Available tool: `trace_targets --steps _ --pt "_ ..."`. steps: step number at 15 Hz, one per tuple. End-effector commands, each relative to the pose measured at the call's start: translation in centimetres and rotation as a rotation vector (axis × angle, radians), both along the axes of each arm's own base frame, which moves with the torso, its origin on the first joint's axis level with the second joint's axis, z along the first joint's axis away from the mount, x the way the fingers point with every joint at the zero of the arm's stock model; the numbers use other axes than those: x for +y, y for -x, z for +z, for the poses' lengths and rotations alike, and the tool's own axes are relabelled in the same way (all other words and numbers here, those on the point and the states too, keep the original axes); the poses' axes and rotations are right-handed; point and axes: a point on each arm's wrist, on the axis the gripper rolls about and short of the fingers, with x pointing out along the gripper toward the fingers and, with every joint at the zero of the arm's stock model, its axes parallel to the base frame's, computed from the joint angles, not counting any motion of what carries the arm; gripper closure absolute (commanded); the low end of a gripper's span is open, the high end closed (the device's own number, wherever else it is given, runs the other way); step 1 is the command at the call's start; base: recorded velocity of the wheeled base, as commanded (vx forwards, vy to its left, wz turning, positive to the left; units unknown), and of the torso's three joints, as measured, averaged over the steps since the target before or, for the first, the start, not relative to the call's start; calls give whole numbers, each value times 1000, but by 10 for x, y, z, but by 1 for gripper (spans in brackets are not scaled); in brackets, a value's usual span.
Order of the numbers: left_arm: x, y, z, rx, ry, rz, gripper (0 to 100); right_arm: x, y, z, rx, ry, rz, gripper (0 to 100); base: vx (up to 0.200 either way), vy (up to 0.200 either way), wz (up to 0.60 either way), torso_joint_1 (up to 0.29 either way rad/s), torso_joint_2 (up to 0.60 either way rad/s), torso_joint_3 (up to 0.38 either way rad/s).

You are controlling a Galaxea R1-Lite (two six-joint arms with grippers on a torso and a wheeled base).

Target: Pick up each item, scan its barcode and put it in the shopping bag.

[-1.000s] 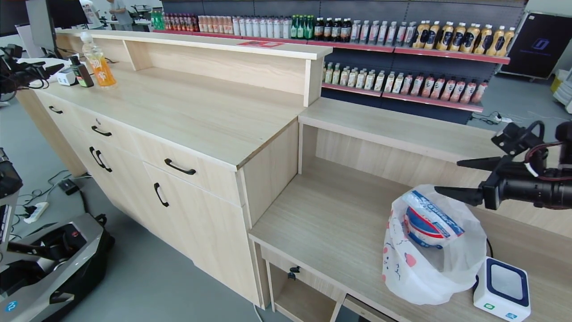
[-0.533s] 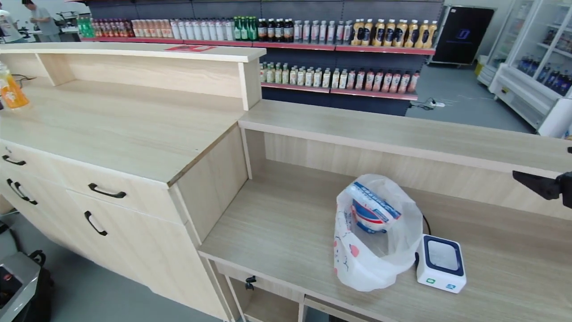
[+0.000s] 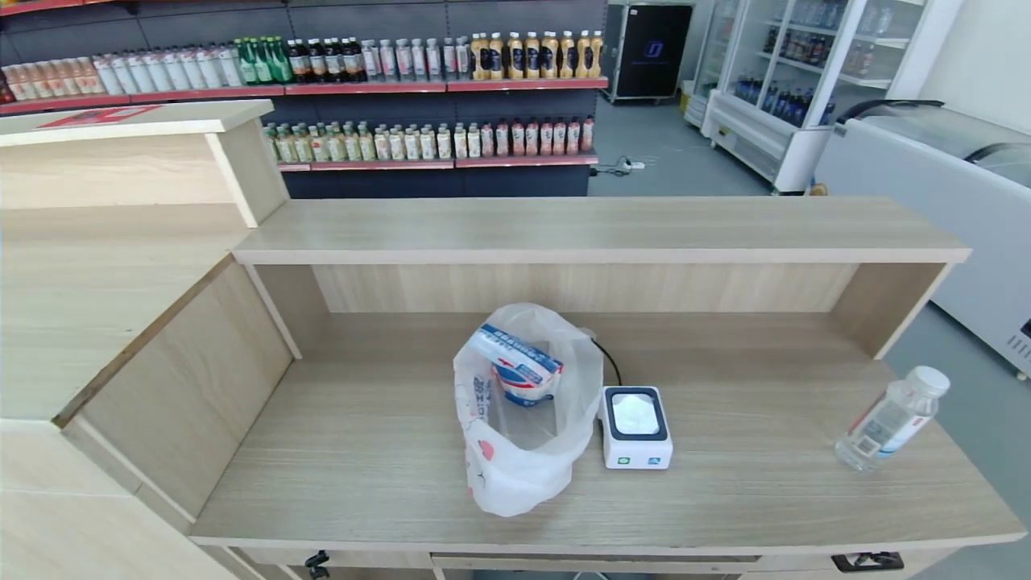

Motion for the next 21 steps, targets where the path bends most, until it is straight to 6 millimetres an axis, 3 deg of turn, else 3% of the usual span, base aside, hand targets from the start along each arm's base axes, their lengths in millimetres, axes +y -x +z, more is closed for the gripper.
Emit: trace_targets --steps 1,5,13,16,21 --pt "0 0 0 -1 0 1 0 -30 -3 -23 65 -57 -101 0 0 0 0 0 0 0" --pt "0 0 0 -1 0 1 0 -64 -17 -47 43 -99 -70 0 0 0 0 0 0 0" --pt "0 0 0 -1 0 1 0 -105 -53 -95 -42 -158 145 0 0 0 0 0 0 0" --pt "0 0 0 -1 0 1 0 -104 -78 -110 -81 -208 338 0 0 0 0 0 0 0" --pt "0 0 0 -1 0 1 0 -98 -117 -117 -97 -201 458 0 0 0 0 0 0 0"
